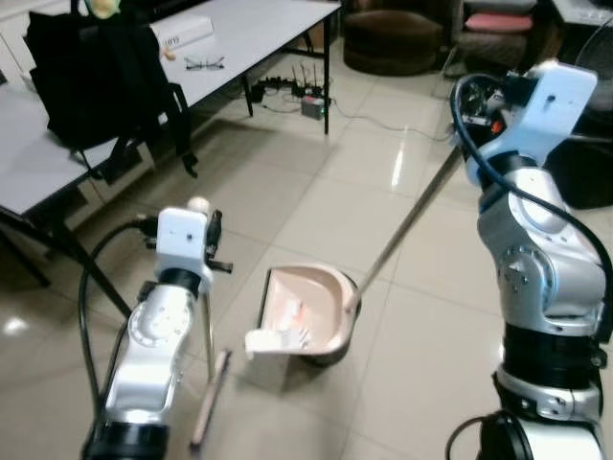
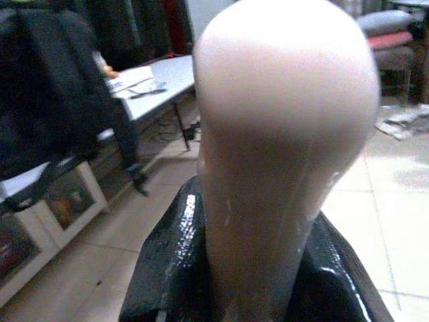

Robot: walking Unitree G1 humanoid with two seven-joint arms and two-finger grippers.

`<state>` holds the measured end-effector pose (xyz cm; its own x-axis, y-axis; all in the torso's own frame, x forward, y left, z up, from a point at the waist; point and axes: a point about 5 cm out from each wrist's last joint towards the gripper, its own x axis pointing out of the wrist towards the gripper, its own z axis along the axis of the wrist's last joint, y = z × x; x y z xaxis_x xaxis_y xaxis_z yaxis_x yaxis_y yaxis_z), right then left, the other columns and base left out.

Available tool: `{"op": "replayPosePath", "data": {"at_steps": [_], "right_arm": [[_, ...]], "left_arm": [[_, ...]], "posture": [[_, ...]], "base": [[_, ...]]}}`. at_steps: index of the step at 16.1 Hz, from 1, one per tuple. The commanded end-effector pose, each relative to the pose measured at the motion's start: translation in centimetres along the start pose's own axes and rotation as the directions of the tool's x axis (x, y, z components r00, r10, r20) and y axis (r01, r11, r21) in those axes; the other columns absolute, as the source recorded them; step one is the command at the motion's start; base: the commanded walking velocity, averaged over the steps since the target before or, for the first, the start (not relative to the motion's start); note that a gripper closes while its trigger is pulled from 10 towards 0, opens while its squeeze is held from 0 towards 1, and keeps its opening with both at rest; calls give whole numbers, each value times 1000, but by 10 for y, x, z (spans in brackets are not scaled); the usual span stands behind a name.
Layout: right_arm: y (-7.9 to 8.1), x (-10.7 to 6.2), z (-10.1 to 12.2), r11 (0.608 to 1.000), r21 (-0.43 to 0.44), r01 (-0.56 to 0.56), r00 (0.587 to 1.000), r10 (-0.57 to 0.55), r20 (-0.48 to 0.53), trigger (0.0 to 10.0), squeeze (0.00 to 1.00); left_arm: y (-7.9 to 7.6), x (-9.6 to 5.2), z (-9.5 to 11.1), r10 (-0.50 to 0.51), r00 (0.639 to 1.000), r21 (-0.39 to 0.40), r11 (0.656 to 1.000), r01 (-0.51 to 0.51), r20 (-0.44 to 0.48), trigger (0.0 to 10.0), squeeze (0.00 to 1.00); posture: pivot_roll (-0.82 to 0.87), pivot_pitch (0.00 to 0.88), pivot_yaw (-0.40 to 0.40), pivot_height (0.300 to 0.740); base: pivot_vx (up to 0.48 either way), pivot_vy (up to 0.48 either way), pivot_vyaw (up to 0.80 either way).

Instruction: Sweep floor

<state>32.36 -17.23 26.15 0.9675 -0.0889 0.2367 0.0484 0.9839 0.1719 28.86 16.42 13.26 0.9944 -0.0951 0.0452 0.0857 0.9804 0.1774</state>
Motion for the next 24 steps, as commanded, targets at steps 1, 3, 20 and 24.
{"op": "replayPosePath", "data": {"at_steps": [1, 3, 20, 24], "right_arm": [[-3, -1, 13, 1000, 19, 18, 997, -19, 72, 10000, 0], [-8, -2, 13, 998, 50, 35, 996, -39, 82, 10000, 0], [-39, -7, 20, 992, 51, 115, 985, -121, 122, 10000, 0], [-40, -7, 21, 993, 31, 113, 986, -116, 123, 10000, 0]], "left_arm": [[5, 2, 9, 6, 999, 12, 1000, -7, 40, 10000, 0], [6, 1, 10, 3, 999, 13, 1000, -4, 41, 10000, 0], [7, 6, 8, -23, 999, 18, 1000, 23, 28, 10000, 0], [6, 5, 4, -30, 999, 21, 999, 30, 10, 10000, 0]], "posture": [[-100, 0, 54, 740], [-98, 0, 60, 740], [-106, 0, 93, 740], [-106, 0, 88, 740]], "base": [[337, 0, 0], [336, 0, 0], [274, 0, 0], [0, 0, 0]]}}
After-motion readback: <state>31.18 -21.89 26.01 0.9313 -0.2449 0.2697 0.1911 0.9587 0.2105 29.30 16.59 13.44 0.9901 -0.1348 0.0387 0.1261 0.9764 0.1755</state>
